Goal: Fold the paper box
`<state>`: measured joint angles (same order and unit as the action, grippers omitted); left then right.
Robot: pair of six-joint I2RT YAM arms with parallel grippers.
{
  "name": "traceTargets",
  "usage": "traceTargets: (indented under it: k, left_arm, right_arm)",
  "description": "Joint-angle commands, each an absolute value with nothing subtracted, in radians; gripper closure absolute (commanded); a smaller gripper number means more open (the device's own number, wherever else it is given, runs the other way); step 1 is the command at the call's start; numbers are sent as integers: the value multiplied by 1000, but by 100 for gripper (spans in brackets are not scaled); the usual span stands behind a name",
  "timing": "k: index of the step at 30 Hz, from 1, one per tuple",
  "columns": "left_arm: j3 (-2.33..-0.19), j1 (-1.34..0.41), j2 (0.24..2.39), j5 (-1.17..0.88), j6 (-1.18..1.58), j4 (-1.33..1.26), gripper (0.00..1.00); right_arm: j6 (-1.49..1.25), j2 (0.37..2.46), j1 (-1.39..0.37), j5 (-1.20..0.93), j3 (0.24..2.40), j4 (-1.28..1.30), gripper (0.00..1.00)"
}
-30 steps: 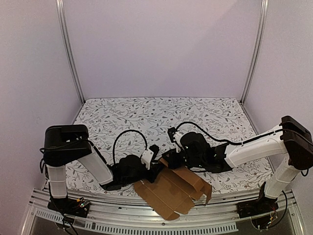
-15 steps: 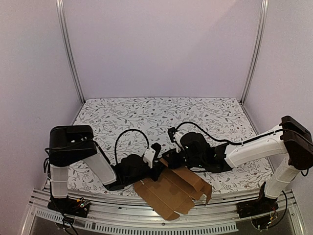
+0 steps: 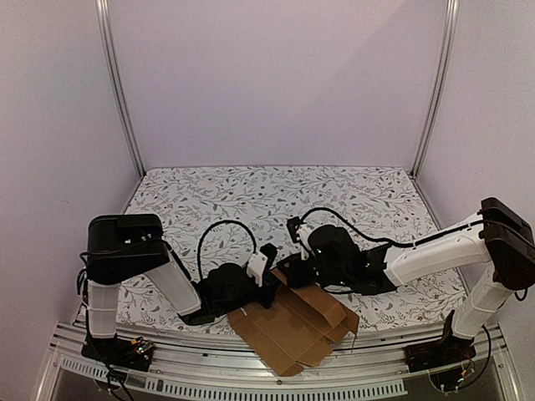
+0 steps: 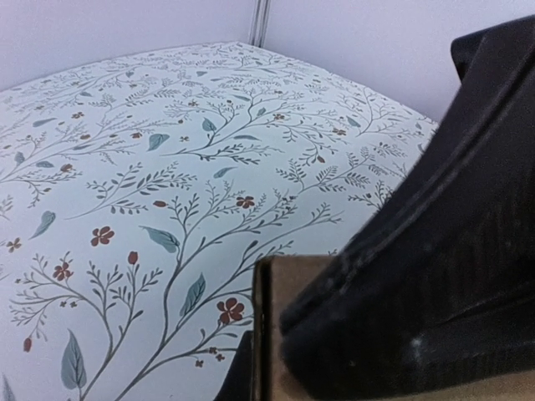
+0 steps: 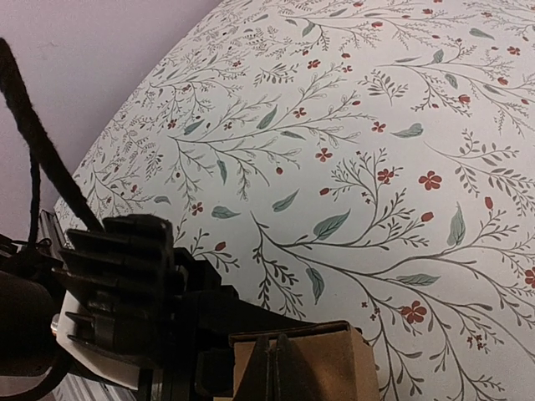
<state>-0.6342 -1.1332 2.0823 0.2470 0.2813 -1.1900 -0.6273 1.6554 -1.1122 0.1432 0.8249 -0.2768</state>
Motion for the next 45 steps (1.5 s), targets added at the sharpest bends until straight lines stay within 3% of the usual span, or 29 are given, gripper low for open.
traceTargets:
  k: [1, 11, 16, 24, 28, 35, 42, 45]
  left_arm:
    - [-641, -1126, 2103, 247, 297, -1207, 100]
    - [-637, -1125, 2075, 270, 294, -1170, 100]
    - [-626, -1126, 2060, 278, 307, -1148, 84]
    - [-585, -1127, 2037, 286, 328, -1142, 79]
    - [-577, -1129, 2027, 290, 328, -1141, 80]
    - [-575, -1130, 2012, 284, 328, -1133, 99]
    - [-568, -1133, 1987, 291, 314, -1129, 100]
    - [-570, -1134, 1963, 318, 297, -1085, 100]
  right_arm:
    - [-633, 1667, -1119, 139, 825, -218, 100]
    - [-634, 1661, -1120, 141, 831, -213, 100]
    - [-633, 1662, -1120, 140, 834, -210, 100]
    - [-628, 1664, -1122, 136, 840, -206, 100]
    - [-626, 1664, -1124, 137, 841, -206, 100]
    - [-630, 1664, -1129, 146, 838, -203, 100]
    - [-632, 1651, -1131, 162, 841, -190, 100]
    - [-618, 1615, -1132, 189, 841, -156, 93]
